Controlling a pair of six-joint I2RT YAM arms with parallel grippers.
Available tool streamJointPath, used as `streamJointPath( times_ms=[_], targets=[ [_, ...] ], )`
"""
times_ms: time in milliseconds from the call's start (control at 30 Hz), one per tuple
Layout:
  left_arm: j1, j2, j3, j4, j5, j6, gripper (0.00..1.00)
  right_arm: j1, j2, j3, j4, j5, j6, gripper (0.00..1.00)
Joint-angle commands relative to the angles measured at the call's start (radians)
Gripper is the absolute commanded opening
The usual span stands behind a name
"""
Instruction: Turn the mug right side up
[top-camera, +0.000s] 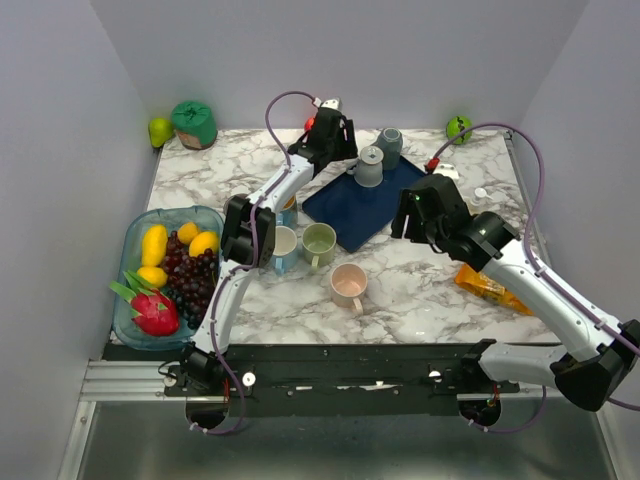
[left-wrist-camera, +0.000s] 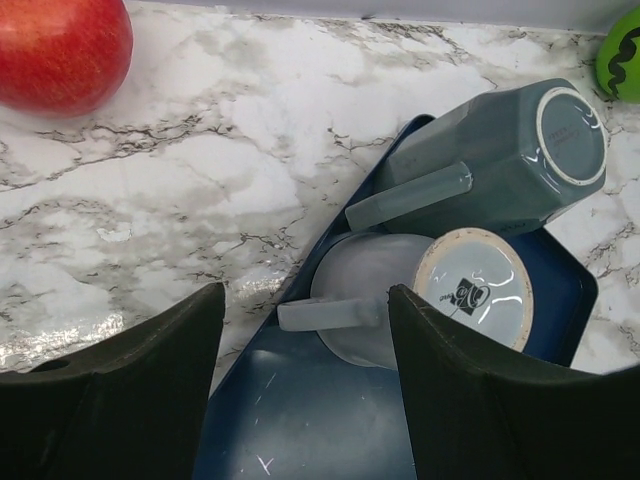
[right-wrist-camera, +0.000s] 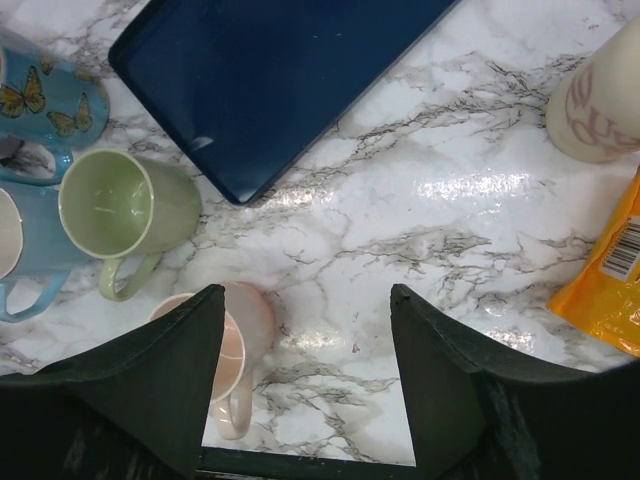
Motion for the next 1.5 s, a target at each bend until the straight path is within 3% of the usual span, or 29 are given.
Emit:
streamJointPath(
  times_ms=[0,267,533,733,1100,1467],
  targets=[
    [0.006,0.041,0.047,-0.036,-0.033,-0.043,0.72,-0.009,-0.036,-0.025,-0.014,0.021,-0.001,0.73],
    [0.003,0.054,0.07,-0.045,0.022,0.033,0.66,-0.01,-0.053,-0.025,-0.027,0.067,0.0,0.73],
    [-0.037,0.032,0.053,-0.028,0.132,0.176,0.67,-0.013,-0.043,-0.022,-0.028,0.099,-0.012,0.73],
    [-0.045,0.018,0.042,-0.016,0.197,0.184,0.68,-0.018,-0.034,-0.017,-0.028,0.107,-0.02,0.73],
    [-0.097,-0.06,-0.095,0.033,0.313,0.251,0.63,-0.027,-0.033,-0.032,-0.028,0.115,-0.012,0.73],
    [-0.111,-0.069,-0.14,0.033,0.295,0.304,0.6,-0.044,-0.037,-0.051,-0.025,0.112,-0.012,0.73]
  ],
)
